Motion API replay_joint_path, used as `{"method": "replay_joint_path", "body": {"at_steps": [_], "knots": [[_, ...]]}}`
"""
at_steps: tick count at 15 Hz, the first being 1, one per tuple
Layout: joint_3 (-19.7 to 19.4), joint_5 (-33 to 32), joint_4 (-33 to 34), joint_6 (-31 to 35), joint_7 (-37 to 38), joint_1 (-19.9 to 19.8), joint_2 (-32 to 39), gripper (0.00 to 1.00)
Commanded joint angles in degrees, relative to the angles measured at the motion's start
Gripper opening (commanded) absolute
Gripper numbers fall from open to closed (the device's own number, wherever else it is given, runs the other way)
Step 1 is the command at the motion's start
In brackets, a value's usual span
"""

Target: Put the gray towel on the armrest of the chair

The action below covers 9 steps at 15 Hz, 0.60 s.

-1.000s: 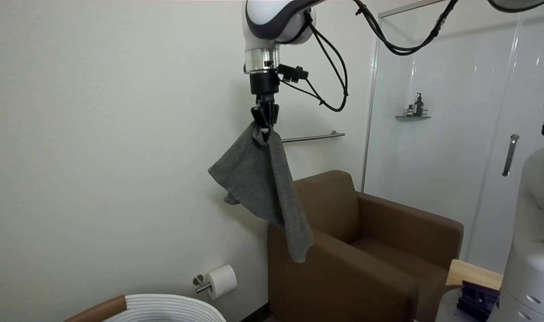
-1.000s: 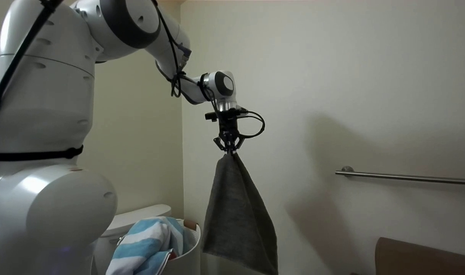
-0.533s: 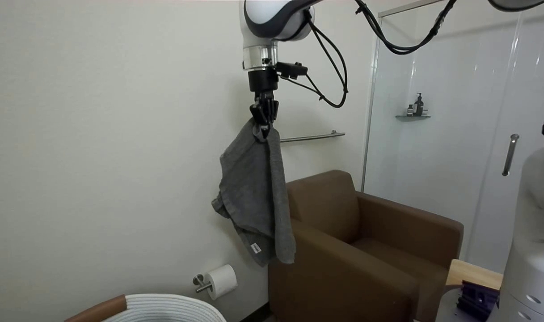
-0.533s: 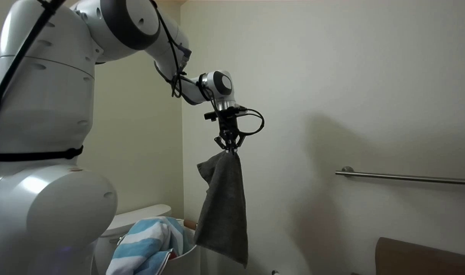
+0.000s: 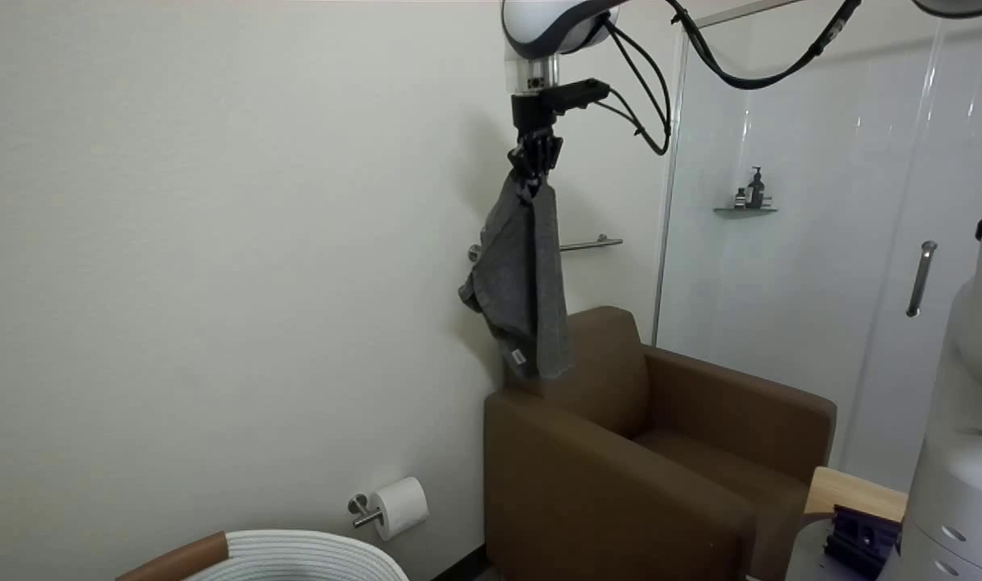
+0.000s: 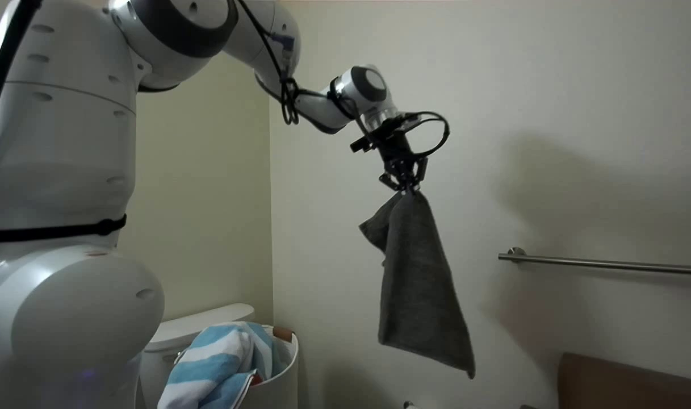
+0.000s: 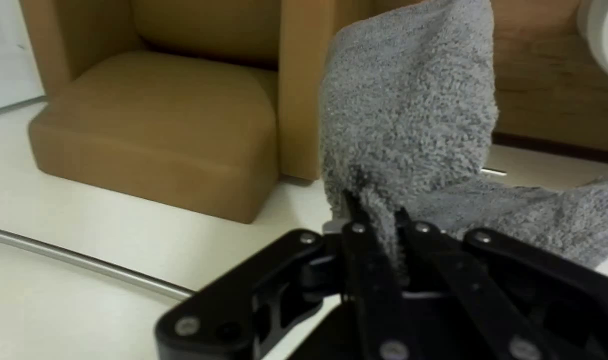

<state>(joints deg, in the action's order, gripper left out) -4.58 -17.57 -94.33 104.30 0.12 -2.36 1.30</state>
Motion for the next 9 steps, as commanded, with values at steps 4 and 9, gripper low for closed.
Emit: {"method": "replay_joint_path", "body": {"at_steps": [4, 9], "knots": [[-7.6, -5.3, 1.0, 12.2, 3.6, -8.4, 0.8, 0.07], [-11.2, -5.5, 0.6, 17.1, 3.8, -11.9, 4.6, 0.07]]}}
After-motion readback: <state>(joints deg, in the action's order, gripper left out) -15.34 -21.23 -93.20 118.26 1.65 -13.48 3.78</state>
